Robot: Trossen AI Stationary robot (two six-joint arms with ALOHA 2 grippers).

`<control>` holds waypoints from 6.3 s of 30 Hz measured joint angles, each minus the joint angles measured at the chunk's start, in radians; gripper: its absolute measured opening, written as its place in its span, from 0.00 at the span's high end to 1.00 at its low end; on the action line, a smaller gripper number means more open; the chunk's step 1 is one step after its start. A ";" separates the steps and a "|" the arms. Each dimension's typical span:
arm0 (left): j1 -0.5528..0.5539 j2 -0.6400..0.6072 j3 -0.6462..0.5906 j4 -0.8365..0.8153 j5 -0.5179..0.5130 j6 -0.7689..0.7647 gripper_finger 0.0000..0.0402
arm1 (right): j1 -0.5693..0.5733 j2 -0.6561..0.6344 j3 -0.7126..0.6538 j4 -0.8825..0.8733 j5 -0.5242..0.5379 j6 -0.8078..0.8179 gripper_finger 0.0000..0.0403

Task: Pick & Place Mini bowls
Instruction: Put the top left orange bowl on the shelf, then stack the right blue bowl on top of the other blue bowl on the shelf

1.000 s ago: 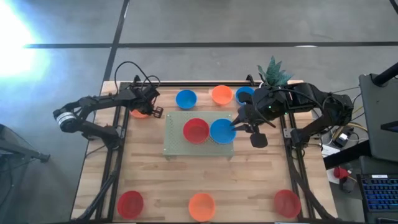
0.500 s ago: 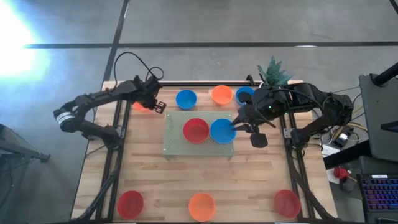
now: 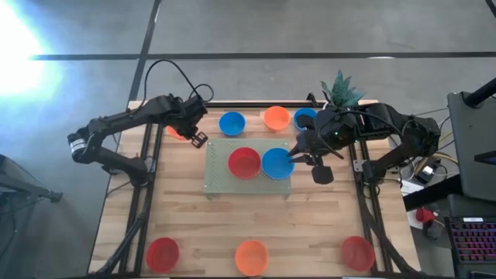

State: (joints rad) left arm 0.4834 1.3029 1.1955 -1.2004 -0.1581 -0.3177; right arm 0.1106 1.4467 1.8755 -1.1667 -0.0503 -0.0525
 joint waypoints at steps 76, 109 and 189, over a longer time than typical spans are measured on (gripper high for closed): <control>-0.725 0.186 0.256 -0.084 0.004 0.398 0.96 | 0.000 0.000 0.000 -0.002 0.000 0.044 0.83; -0.723 0.147 0.449 -0.120 -0.194 0.371 0.84 | -0.004 0.000 0.000 -0.004 0.001 0.056 0.84; -0.719 -0.168 0.385 -0.097 -0.700 -0.044 0.84 | -0.858 0.290 -0.715 0.333 0.006 0.357 0.84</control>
State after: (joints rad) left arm -0.2359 1.1347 1.5803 -1.2972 -0.8585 -0.3618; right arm -0.7471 1.7367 1.1605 -0.8334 -0.0447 0.3047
